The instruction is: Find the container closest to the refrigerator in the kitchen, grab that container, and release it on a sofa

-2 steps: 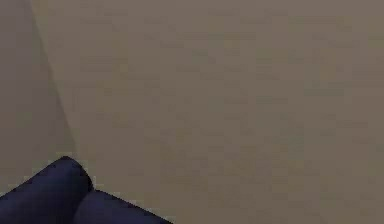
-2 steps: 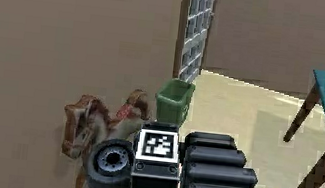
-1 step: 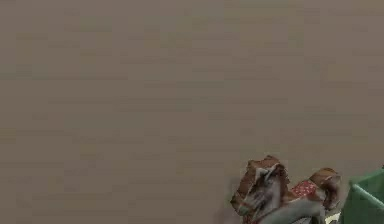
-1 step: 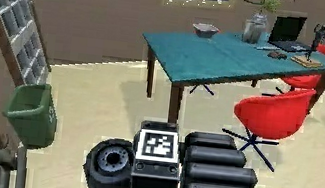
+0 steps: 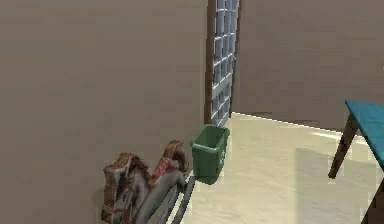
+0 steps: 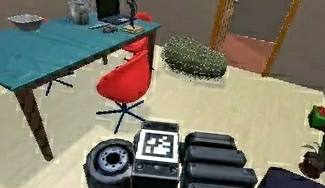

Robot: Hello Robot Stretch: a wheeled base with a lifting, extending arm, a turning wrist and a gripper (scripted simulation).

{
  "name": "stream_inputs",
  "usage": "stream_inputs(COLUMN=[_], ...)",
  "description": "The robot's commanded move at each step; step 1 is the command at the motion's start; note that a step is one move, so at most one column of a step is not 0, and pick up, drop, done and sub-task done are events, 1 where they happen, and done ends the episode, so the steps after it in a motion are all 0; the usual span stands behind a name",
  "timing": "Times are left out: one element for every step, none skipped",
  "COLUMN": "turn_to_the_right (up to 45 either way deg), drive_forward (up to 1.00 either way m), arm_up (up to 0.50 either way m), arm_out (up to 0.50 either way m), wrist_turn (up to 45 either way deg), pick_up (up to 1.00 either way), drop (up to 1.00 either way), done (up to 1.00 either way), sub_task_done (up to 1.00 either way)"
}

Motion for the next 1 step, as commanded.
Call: stream_inputs(turn_to_the_right=[21.0], drive_forward=[0.0], arm_up=[0.0], arm_out=[0.0], wrist_turn=[0.0], pick_up=[0.0], drop=[0.0], done=[0.0], sub_task_done=[0.0])
